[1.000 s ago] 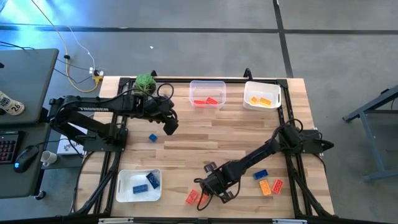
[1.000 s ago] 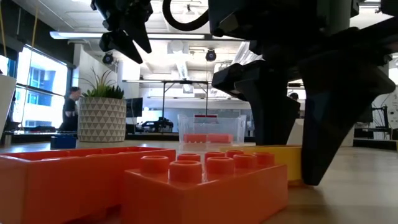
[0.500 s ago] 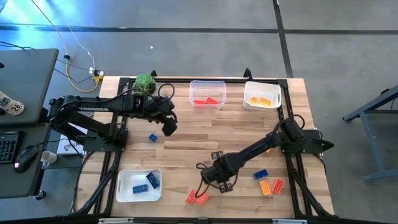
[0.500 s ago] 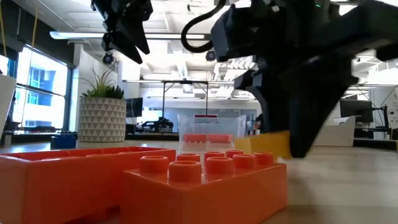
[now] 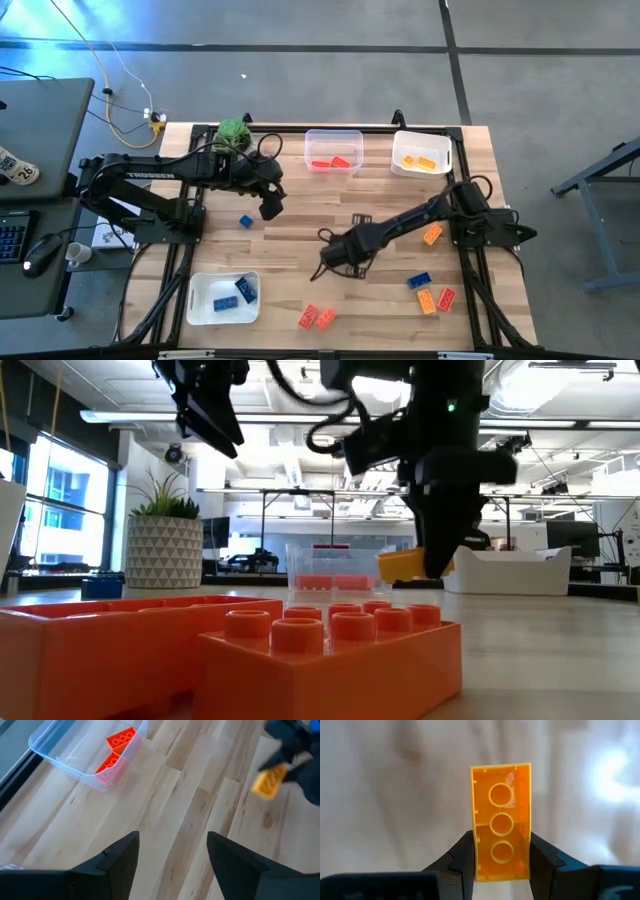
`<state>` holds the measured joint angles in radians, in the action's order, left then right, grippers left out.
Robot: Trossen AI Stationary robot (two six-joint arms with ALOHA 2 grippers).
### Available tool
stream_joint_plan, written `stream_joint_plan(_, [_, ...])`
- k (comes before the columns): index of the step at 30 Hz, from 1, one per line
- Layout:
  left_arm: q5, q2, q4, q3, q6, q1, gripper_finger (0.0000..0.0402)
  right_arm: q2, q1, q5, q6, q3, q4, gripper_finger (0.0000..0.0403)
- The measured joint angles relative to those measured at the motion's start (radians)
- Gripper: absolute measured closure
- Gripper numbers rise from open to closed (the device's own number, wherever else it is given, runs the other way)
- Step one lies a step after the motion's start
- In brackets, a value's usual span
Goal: Sort & place blocks by color
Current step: Put the yellow game piece into the top white bin
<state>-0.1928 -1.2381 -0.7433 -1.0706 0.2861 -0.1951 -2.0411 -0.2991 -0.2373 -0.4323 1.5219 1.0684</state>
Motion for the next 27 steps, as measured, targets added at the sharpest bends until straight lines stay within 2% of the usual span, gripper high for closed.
stream_joint_plan(9, [0.002, 0.0, 0.0, 0.0, -0.099, 0.0, 0.0183, 0.0, 0.081, -0.112, -0.11, 0.0, 0.208, 0.0293])
stream_joint_plan(19, [0.002, 0.0, 0.0, 0.0, -0.16, 0.0, 0.0183, 0.0, 0.178, -0.229, -0.317, 0.0, 0.505, 0.0293])
stream_joint_plan(27, [0.002, 0.0, 0.0, 0.0, -0.193, 0.0, 0.0183, 0.035, 0.24, -0.289, -0.293, -0.011, 0.494, 0.0293])
